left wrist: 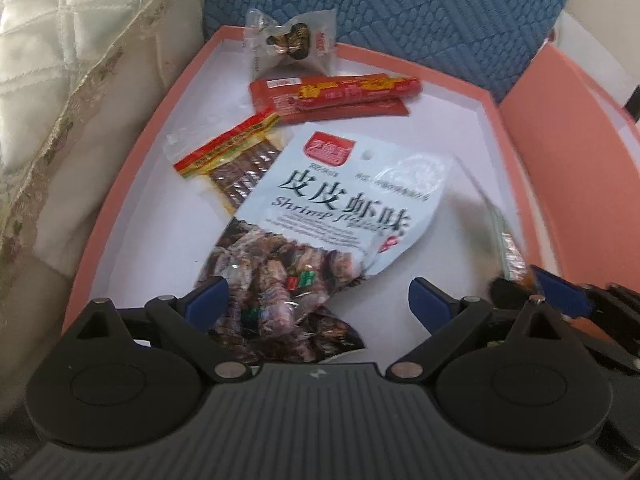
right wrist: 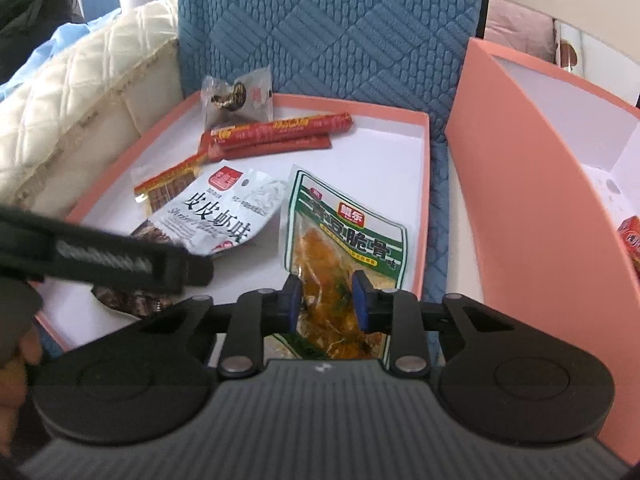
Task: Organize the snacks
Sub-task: 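Close right gripper on green-labelled packet while left gripper closes on white shrimp bag, then lift green packet with right gripper while left gripper lifts shrimp bag toward pink box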
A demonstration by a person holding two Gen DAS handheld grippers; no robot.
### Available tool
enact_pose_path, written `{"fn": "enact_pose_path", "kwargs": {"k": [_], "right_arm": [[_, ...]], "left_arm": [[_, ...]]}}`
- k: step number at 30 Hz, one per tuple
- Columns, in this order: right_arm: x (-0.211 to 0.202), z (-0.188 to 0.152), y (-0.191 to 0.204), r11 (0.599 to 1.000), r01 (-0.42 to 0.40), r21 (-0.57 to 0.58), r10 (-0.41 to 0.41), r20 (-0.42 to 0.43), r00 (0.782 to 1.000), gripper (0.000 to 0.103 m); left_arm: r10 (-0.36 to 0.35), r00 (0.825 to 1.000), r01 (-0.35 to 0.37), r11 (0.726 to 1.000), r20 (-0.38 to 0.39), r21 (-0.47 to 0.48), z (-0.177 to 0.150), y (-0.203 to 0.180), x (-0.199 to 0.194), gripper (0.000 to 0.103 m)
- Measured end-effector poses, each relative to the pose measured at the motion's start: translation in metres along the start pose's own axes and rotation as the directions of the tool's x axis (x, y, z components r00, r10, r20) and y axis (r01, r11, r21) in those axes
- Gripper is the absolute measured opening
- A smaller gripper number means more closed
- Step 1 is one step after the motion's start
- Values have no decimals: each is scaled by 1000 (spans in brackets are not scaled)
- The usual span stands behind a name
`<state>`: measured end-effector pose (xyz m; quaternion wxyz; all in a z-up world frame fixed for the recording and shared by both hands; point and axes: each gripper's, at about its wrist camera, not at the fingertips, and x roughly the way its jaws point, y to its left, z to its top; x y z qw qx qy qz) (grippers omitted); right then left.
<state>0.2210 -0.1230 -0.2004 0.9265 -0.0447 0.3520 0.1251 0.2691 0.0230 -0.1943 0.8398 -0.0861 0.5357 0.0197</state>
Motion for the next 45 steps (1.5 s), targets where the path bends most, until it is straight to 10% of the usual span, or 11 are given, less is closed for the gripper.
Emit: {"fn": "enact_pose_path", "kwargs": {"k": [6,23,45], "right_arm": [[-5,0,-4,1000,-16,23,16,5,1000,27],[-16,-8,5,999,7,-46,-6,18,1000,26],[-52,13,-4,997,29,-72,-21,109,994,23]], "left_arm": [[72,997,-72,997,23,2,0,0,4,95],[66,984,-49,993,164,-106,3,11,-20,26],[-27,946,98,974,323,-205,-18,14,-89,16]]}}
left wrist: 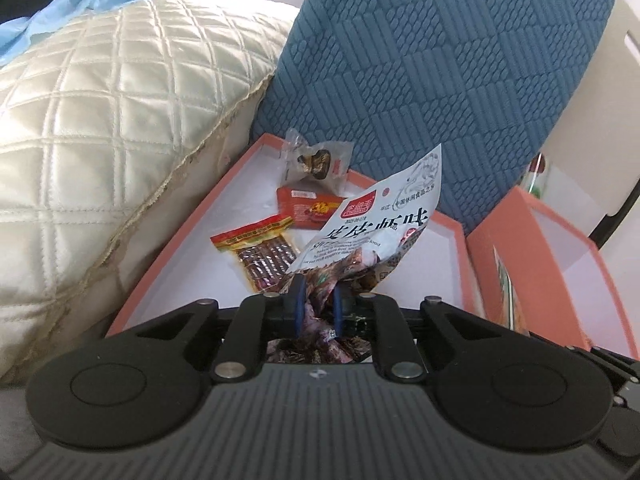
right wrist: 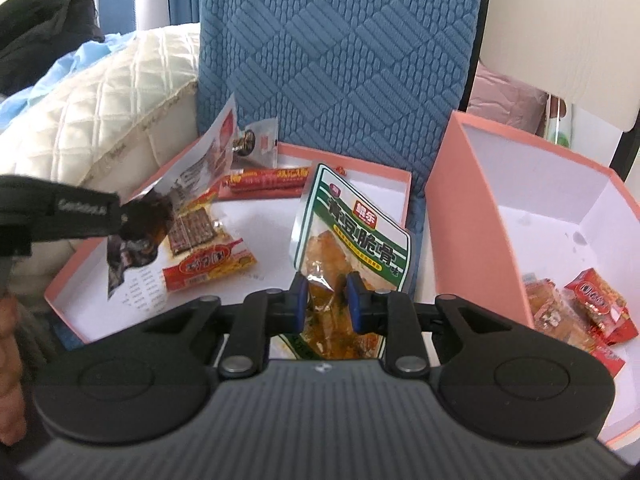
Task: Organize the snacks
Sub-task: 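Lift green packet with right gripper while left gripper lifts shrimp bag toward pink box, then lower both held snacks into the pink box and open both grippers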
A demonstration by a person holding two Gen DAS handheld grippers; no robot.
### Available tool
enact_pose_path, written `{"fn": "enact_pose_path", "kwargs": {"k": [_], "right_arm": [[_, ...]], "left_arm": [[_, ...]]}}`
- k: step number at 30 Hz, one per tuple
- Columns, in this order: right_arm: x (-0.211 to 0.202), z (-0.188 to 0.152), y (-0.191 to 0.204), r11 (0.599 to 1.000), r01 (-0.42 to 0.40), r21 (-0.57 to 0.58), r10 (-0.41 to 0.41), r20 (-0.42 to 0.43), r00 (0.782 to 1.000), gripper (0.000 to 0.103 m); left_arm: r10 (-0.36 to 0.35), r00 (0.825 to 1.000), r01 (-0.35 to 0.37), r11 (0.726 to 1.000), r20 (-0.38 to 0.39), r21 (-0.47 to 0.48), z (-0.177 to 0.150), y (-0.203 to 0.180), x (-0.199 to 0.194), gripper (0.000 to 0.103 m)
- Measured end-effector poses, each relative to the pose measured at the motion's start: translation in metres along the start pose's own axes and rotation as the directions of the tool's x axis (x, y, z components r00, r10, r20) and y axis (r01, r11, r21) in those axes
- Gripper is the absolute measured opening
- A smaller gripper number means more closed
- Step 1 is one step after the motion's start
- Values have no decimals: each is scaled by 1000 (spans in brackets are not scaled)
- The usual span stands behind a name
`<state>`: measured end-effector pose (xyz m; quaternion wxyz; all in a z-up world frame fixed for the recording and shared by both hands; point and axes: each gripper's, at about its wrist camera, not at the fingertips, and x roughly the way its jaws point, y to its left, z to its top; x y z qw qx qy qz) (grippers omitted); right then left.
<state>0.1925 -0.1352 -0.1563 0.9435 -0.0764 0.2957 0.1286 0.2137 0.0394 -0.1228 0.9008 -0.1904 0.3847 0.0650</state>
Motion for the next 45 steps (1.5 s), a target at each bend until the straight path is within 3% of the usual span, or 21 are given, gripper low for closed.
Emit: {"fn": "enact_pose_path", "kwargs": {"k": [14,29,38,45], "right_arm": [[-46,35,-27,1000,0,26,-2,89,996,23],[-97,77,-87,997,61,56,-71,206,976,23],[-108,73,-147,988,119,101,-137,194,971,23],[-96,42,-198,978,137,159,-152,82,985,23]], "left_arm": [[-98,993,99,995,70,-14,39,-33,-42,16],[-220,971,214,975,93,67,72,-124,-70,16],[-268,963,263,958,25,116,57,-189,-51,16],[-289,950,306,935,-114,178,27,-233,-21,16]]}}
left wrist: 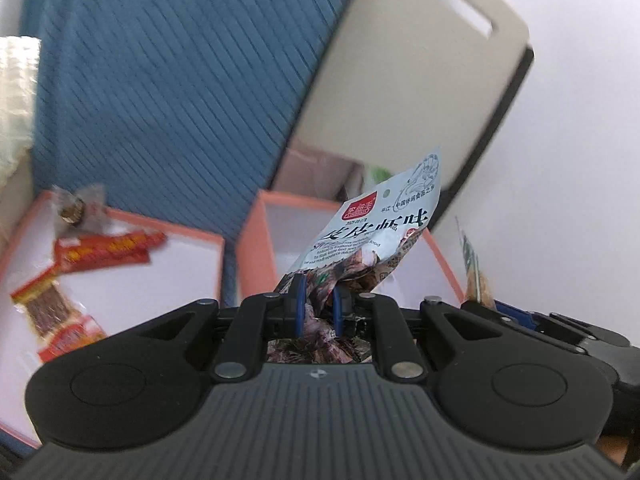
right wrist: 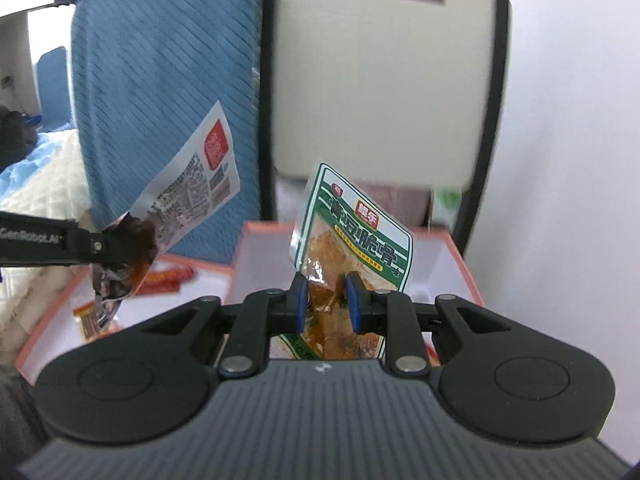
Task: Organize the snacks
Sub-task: 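Lower both held snacks into the pink box and open both grippers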
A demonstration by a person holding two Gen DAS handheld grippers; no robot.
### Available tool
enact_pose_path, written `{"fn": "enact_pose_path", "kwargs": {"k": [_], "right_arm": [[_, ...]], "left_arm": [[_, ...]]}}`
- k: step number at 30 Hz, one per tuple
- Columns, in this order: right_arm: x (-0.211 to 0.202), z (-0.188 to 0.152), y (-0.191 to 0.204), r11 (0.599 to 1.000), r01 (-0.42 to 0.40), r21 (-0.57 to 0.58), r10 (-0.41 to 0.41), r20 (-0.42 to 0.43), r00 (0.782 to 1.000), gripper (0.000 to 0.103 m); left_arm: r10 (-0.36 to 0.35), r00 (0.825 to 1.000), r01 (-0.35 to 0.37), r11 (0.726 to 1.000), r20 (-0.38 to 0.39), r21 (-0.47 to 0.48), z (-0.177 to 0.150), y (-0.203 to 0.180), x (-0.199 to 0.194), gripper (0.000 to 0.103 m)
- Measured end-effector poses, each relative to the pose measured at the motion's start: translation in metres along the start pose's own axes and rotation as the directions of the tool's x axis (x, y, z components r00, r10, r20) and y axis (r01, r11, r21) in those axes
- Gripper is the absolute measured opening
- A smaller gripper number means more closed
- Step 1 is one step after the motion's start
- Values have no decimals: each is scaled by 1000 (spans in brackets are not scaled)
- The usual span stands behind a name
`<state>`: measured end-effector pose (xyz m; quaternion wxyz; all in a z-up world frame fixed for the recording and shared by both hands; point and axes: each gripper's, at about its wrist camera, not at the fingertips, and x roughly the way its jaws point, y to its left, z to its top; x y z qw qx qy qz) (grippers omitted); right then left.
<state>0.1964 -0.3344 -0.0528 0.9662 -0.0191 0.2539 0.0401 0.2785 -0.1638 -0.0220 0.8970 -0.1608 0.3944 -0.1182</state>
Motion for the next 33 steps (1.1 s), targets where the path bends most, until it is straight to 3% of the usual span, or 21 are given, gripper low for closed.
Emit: {"fn": "enact_pose_path", "kwargs": {"k": [8,13,15,16,17,19,20,21,27,33], "right_arm": [[38,-33,-50,999,9,41,-2,-155,988,24],[53,-50,-65,996,-4,85,22,-211,977,25],[58,-52,-68,994,-14,107,37,-218,975,28],[60,-54,-69,993,-22,120,49,-224,973,30],[62,-56,-70,991,-26,129,55,-227,972,35],[65,-58,-71,991,-19,131,49,-230,972,52],[65,-59,-71,991,-14,131,44,-225,973,60],[67,-58,-70,991,-15,133,44,-218,975,62],[47,-62,-80,990,-6,139,31,-177,984,62],[23,-44,-77,989,-14,149,28,-88,996,62]], "left_arm": [[-18,986,21,1000,-167,13,-25,-26,46,16],[-18,981,27,999,-194,43,-33,-35,57,21],[1,981,10,998,-195,57,-34,-37,60,29],[4,980,7,998,-198,55,-35,-37,61,37],[4,980,6,999,-200,52,-36,-37,62,50],[4,980,5,999,-197,49,-37,-37,62,60],[6,981,5,999,-193,53,-37,-37,61,60],[7,982,4,998,-190,61,-37,-38,59,60],[-2,990,12,998,-144,66,-29,-39,40,60],[-4,998,8,997,-57,75,-18,-40,5,63]]}}
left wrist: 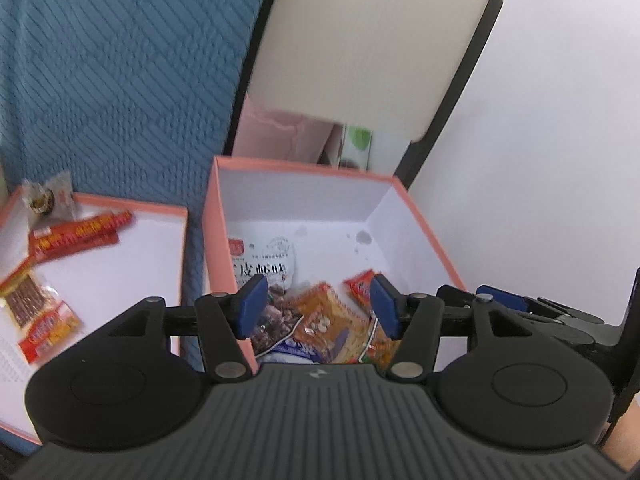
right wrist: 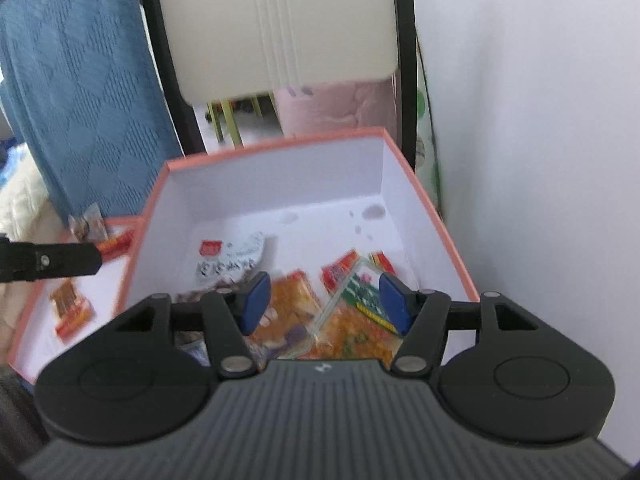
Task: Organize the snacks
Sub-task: 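Lower both held snacks into the pink box and open both grippers, then withdraw both tools from the pink box back over the tray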
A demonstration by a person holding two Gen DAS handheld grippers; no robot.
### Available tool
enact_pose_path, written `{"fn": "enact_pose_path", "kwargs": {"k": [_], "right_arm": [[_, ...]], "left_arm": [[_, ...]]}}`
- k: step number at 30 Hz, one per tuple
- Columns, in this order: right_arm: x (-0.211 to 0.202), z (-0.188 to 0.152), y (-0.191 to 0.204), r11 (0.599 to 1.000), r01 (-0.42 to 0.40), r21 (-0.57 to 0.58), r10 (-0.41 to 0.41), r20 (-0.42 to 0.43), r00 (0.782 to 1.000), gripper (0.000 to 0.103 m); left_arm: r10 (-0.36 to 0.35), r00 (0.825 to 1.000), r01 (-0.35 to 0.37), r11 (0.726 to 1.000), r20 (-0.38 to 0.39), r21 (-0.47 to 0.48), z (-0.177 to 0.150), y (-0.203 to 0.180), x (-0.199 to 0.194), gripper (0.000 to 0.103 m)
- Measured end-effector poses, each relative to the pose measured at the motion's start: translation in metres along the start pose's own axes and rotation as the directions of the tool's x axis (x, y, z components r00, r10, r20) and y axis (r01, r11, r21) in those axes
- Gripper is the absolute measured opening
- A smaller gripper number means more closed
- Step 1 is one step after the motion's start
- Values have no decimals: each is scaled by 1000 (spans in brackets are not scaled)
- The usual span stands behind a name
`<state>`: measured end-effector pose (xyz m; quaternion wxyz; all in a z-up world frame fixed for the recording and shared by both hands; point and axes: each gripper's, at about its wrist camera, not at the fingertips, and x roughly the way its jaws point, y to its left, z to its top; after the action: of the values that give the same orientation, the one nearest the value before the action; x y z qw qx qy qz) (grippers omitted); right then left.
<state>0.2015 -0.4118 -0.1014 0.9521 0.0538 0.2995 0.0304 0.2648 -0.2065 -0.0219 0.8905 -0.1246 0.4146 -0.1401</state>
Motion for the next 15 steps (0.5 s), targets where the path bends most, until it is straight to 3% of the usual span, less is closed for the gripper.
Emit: {"fn": "enact_pose_path", "kwargs": {"k": [9,15], "right_arm": [[-31,9,32,999,-49,-16,50,119,992,62],[-46,2,54,995,-88,-44,94,162,982,62]], "left_arm": [[27,989,-30,999,145,14,-6,12,-53,63],[60,979,-61,998,194,-2,-14,31,-78,64]]}}
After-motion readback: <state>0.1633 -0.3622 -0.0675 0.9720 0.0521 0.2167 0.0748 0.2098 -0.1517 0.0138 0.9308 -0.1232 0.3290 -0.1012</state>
